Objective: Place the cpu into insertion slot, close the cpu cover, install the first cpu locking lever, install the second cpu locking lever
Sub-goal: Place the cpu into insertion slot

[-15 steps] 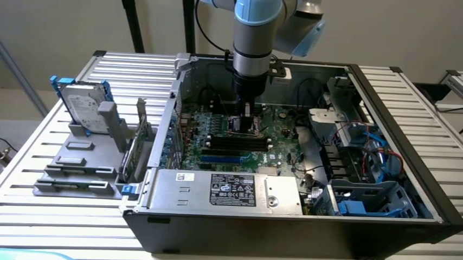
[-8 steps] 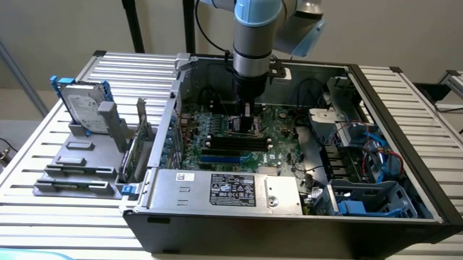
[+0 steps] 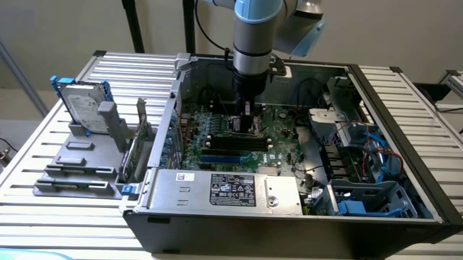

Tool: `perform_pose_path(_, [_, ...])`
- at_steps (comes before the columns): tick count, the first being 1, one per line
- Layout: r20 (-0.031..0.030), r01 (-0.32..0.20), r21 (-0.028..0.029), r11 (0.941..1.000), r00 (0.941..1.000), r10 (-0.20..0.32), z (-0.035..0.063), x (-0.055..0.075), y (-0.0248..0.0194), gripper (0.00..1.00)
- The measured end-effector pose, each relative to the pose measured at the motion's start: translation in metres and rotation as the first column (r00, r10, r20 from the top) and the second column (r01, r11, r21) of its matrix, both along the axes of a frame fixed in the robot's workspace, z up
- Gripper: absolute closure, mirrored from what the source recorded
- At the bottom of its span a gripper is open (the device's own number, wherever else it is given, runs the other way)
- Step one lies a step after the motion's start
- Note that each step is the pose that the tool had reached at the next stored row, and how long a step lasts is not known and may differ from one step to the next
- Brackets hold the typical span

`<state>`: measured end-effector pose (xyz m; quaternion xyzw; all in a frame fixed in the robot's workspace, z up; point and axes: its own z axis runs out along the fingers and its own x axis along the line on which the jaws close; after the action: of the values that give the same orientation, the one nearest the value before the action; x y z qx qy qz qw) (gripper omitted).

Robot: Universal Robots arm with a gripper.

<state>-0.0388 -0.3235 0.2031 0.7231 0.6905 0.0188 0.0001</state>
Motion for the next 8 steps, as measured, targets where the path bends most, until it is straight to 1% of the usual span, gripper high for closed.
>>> perform_pose_path(3, [0.0000, 0.000, -0.0001, 1.0000, 1.0000, 0.000, 0.0066, 0.000, 0.0000, 0.38])
perform_pose_path(4, [0.0001, 0.000, 0.0002, 1.0000, 1.0000, 0.000, 0.0086, -0.001, 0.0000, 0.40])
perform_pose_path(5, [0.0002, 0.000, 0.0002, 1.0000, 1.0000, 0.000, 0.0105, -0.001, 0.0000, 0.47])
perform_pose_path(6, [0.0002, 0.000, 0.0001, 1.0000, 1.0000, 0.000, 0.0122, -0.002, 0.0000, 0.47])
perform_pose_path(8, [0.0001, 0.000, 0.0001, 1.0000, 1.0000, 0.000, 0.0150, -0.007, -0.0001, 0.59])
